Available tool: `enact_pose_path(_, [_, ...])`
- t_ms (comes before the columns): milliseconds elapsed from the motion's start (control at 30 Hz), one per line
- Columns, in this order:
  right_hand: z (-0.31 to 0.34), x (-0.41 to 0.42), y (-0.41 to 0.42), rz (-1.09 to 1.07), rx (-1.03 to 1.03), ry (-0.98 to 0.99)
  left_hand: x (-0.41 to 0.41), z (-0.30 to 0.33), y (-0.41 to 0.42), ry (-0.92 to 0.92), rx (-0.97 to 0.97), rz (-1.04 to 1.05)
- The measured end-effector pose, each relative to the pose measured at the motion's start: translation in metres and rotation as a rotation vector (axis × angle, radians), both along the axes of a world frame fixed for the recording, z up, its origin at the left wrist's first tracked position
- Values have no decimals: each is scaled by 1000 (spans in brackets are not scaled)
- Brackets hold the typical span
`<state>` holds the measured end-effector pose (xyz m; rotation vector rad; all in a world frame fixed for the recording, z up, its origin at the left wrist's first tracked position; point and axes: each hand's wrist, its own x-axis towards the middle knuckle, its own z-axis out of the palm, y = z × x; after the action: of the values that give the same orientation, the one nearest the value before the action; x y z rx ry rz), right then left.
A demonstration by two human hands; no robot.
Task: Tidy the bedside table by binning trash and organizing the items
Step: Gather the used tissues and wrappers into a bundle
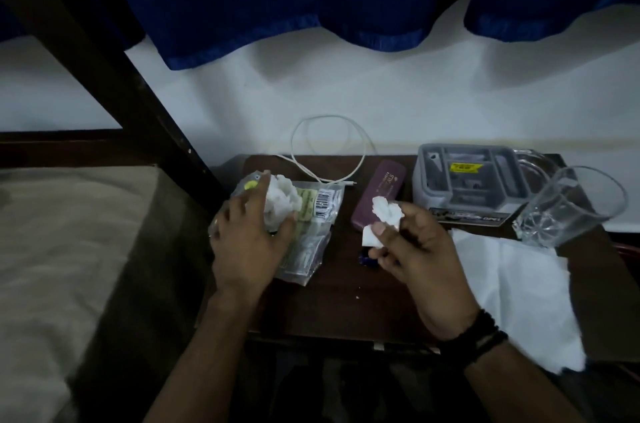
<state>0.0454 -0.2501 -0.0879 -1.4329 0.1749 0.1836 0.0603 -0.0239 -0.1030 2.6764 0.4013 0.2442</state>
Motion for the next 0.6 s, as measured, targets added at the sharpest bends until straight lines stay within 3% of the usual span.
enact_pose_path(167, [3, -6, 3, 35, -43, -2, 5, -4, 2, 15, -23, -33])
enact_pose_path(333, [5, -4, 2, 16, -52, 10, 3, -2, 6, -125, 0, -68])
enact_pose_path(600, [9, -4, 0, 17, -68, 12, 4, 3, 6, -232, -191, -16])
